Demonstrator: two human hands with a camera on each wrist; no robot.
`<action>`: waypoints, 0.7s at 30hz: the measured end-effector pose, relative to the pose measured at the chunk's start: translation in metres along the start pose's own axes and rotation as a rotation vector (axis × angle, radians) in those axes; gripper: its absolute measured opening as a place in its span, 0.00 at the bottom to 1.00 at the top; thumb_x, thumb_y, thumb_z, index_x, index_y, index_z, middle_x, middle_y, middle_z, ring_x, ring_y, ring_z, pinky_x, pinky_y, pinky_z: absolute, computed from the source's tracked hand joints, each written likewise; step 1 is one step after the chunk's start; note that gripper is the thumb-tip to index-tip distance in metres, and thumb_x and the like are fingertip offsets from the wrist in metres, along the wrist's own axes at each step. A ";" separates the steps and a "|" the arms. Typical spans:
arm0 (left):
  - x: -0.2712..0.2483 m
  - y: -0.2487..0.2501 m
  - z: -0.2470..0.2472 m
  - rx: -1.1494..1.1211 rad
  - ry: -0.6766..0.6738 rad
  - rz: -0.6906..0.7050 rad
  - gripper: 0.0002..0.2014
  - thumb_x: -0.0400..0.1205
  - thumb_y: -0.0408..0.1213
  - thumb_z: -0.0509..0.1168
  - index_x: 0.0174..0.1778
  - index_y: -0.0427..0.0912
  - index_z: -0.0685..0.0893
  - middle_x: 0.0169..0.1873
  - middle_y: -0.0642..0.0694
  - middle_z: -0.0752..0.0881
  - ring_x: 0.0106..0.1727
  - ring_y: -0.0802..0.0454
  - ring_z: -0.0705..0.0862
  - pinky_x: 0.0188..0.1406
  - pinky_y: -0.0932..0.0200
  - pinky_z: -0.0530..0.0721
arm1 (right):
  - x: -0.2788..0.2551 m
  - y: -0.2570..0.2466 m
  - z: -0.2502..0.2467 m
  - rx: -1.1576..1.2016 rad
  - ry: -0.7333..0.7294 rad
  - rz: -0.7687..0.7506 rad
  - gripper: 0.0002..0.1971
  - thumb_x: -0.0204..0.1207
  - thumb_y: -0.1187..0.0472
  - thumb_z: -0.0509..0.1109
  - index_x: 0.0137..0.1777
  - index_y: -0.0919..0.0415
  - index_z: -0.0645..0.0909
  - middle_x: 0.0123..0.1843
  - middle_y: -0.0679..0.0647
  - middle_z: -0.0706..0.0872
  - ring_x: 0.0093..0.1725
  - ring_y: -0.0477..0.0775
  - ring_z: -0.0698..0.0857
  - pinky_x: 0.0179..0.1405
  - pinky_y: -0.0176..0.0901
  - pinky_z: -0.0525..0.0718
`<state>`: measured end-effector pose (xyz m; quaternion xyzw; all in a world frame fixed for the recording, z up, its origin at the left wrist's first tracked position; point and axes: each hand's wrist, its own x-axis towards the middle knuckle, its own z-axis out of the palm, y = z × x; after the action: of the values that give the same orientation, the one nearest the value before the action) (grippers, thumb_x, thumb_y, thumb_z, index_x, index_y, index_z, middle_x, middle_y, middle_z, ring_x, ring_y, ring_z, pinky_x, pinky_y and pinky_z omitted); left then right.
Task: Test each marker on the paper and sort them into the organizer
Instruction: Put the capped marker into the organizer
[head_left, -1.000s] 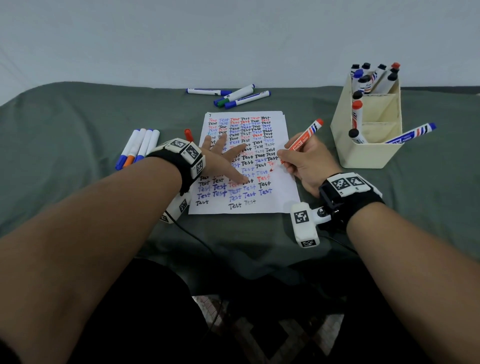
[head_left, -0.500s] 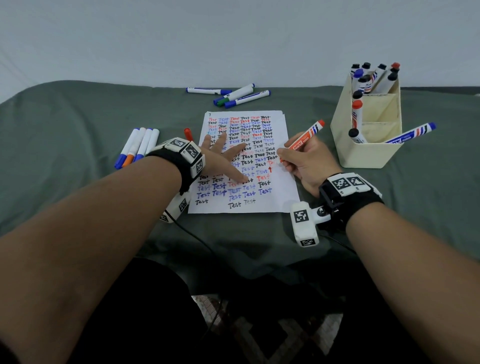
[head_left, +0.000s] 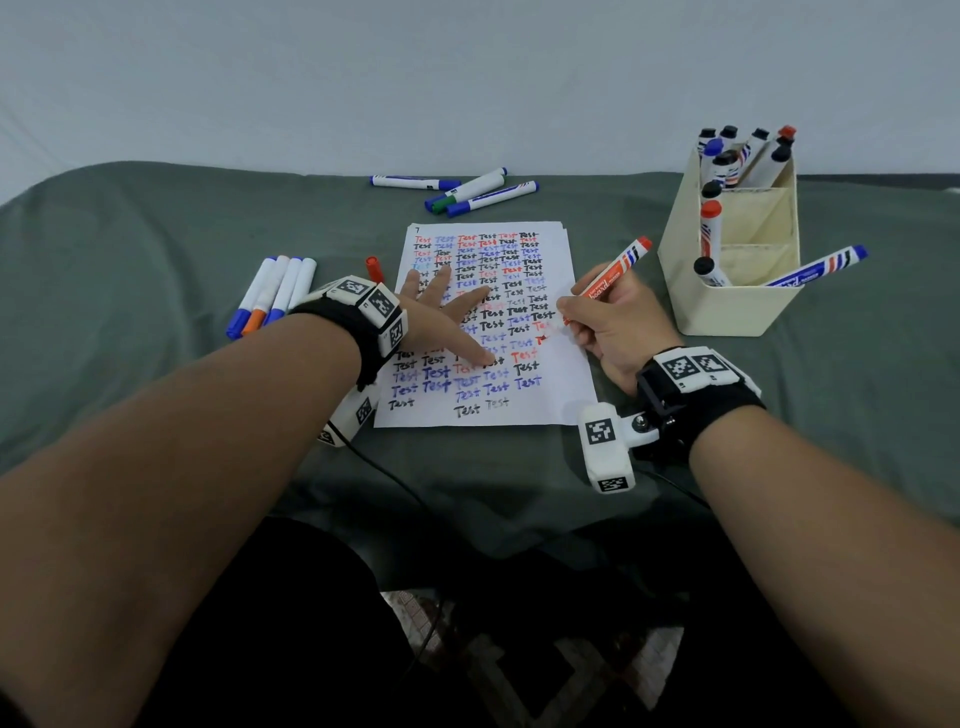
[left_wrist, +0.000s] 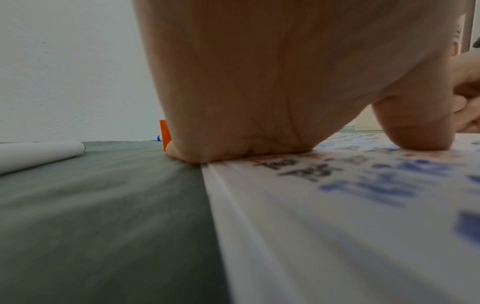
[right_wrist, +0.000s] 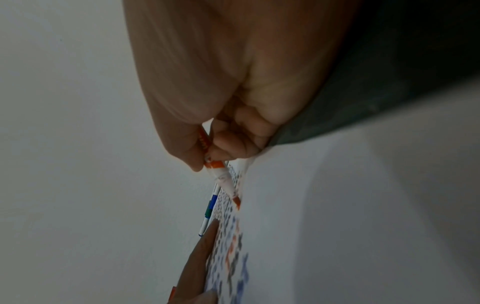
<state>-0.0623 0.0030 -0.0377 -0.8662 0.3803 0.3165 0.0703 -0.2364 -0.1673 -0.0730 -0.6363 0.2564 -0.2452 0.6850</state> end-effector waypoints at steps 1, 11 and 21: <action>0.000 0.000 0.000 -0.001 0.003 -0.003 0.59 0.48 0.92 0.55 0.77 0.85 0.40 0.87 0.57 0.34 0.87 0.42 0.30 0.77 0.21 0.29 | -0.001 0.000 0.000 -0.009 -0.004 -0.004 0.11 0.71 0.69 0.77 0.43 0.57 0.77 0.30 0.56 0.81 0.25 0.50 0.76 0.24 0.40 0.76; 0.001 -0.001 0.001 -0.016 -0.002 -0.009 0.56 0.53 0.91 0.55 0.78 0.85 0.42 0.88 0.56 0.37 0.87 0.41 0.32 0.77 0.21 0.30 | -0.001 0.000 0.001 -0.031 0.023 -0.021 0.11 0.70 0.66 0.77 0.42 0.53 0.77 0.28 0.53 0.82 0.24 0.49 0.76 0.23 0.40 0.76; 0.000 -0.001 0.001 -0.002 0.013 -0.001 0.55 0.55 0.89 0.57 0.77 0.85 0.39 0.87 0.57 0.33 0.87 0.41 0.30 0.76 0.22 0.30 | 0.000 0.001 0.001 -0.049 0.030 -0.033 0.11 0.68 0.67 0.76 0.40 0.54 0.77 0.25 0.50 0.79 0.22 0.49 0.73 0.20 0.39 0.73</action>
<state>-0.0616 0.0040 -0.0387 -0.8684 0.3803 0.3112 0.0672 -0.2359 -0.1669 -0.0738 -0.6533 0.2619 -0.2597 0.6612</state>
